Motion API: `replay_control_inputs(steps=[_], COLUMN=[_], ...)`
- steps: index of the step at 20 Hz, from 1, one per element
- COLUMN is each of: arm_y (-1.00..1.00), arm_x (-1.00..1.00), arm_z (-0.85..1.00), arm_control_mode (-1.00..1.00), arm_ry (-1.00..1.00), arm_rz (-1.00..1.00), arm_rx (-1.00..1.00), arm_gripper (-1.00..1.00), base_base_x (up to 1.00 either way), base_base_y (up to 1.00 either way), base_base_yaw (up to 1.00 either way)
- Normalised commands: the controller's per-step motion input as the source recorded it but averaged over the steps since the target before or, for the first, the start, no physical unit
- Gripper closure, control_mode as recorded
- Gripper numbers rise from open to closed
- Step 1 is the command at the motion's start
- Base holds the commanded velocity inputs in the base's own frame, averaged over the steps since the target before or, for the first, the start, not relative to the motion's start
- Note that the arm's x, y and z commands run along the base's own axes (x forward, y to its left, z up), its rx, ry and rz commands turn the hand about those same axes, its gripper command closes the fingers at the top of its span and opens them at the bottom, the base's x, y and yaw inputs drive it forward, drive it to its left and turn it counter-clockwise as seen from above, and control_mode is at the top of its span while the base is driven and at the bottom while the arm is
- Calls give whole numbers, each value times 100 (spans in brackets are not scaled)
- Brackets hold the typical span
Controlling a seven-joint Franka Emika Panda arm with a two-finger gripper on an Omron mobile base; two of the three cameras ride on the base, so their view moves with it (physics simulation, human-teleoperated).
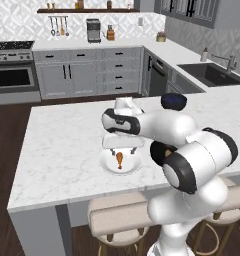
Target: Pick the chicken drumstick and sweet potato from their plates and place them in the bowl. Then put the bowl in the fridge.
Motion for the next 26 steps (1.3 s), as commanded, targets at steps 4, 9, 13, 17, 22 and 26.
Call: replay_control_inputs(steps=[4, 9, 13, 17, 22, 26], arm_y=[-7, -3, 0, 0, 0, 0], arm_x=[27, 43, 45, 36, 24, 8], arm_z=[-40, -42, -35, -19, -20, -25], arm_control_mode=[-100, -100, -100, -100, -100, -100], arm_ry=[-11, -9, -6, -2, 0, -1], arm_rz=[0, 0, 0, 0, 0, 0], arm_rx=[0, 0, 0, 0, 0, 0], arm_gripper=[-100, -100, -100, -100, -100, -100], base_base_x=[0, 0, 0, 0, 0, 0], base_base_y=[0, 0, 0, 0, 0, 0], base_base_yaw=[0, 0, 0, 0, 0, 0])
